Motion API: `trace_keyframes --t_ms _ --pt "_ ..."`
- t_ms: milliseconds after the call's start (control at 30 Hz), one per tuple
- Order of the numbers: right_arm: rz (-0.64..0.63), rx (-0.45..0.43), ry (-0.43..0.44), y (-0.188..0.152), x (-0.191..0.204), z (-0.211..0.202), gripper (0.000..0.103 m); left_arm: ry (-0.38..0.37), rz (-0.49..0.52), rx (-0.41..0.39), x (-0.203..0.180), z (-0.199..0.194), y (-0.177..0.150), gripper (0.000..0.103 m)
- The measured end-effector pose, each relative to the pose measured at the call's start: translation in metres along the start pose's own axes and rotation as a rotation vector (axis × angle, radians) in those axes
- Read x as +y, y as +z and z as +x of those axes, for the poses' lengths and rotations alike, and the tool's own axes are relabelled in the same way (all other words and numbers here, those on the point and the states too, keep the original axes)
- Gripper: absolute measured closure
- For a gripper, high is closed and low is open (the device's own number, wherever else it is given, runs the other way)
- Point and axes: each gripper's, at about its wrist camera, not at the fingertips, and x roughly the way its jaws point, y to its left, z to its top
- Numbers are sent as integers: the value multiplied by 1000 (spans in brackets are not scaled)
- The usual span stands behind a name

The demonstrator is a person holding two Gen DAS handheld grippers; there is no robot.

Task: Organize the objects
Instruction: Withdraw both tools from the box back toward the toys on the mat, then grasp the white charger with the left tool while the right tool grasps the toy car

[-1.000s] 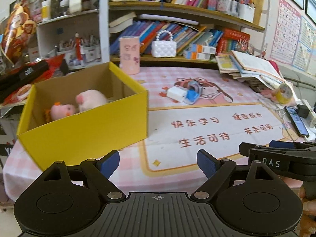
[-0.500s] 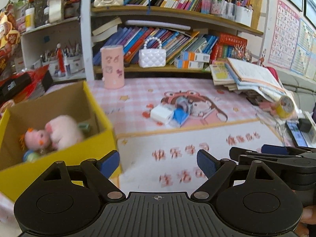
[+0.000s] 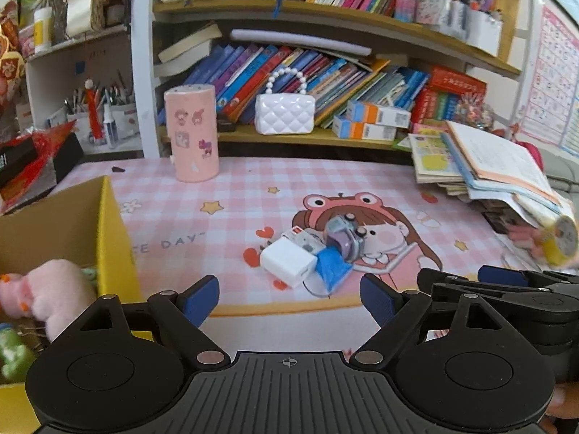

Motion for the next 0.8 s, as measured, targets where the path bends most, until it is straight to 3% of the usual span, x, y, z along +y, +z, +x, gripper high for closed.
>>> trace_keyframes --t_ms 267,533,800 --pt "-33 29 40 22 -13 64 37 52 -59 55 -2 63 12 18" --pt "-13 48 132 42 -15 108 39 73 -162 121 11 120 16 28" --pt "5 58 212 56 -13 129 39 57 -191 136 9 145 16 31"
